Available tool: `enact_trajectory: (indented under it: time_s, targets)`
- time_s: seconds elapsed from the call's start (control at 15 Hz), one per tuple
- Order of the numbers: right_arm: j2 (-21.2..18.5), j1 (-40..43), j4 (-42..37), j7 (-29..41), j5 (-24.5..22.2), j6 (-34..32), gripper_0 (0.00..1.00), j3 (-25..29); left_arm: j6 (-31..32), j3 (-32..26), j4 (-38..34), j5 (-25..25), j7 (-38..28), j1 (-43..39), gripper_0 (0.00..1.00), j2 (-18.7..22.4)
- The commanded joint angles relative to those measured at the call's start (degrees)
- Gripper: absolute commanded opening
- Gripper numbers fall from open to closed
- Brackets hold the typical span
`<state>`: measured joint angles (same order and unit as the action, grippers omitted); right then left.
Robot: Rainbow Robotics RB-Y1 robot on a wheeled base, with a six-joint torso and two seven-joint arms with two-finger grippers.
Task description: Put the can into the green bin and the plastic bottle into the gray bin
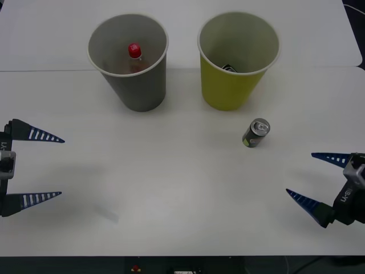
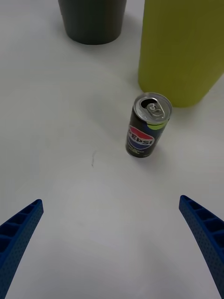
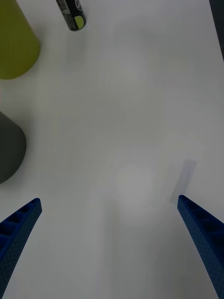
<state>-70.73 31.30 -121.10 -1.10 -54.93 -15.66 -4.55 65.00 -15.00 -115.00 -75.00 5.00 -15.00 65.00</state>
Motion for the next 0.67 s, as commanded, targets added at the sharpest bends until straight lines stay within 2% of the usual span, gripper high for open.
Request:
enact_trajectory:
  time_s: [0.07, 0.33, 0.53, 0.67]
  targets:
    - [-0.02, -0.1, -0.01, -0.31, 4.92, 1.87, 1.0, -1.96, 0.0, 0.0, 0.0, 0.0, 0.0, 0.0, 1.0, 0.0]
    - [0.42, -2.38, -0.01, -1.01, 10.98, 5.29, 1.0, -6.53, 0.0, 0.0, 0.0, 0.0, 0.0, 0.0, 1.0, 0.0]
    - [1.91, -4.23, -0.01, -1.1, 10.98, 9.07, 1.0, -9.08, 0.0, 0.0, 0.0, 0.0, 0.0, 0.0, 1.0, 0.0]
    - [2.79, -6.78, -0.01, -0.75, 11.33, 13.03, 1.0, -12.59, 0.0, 0.0, 0.0, 0.0, 0.0, 0.0, 1.0, 0.0]
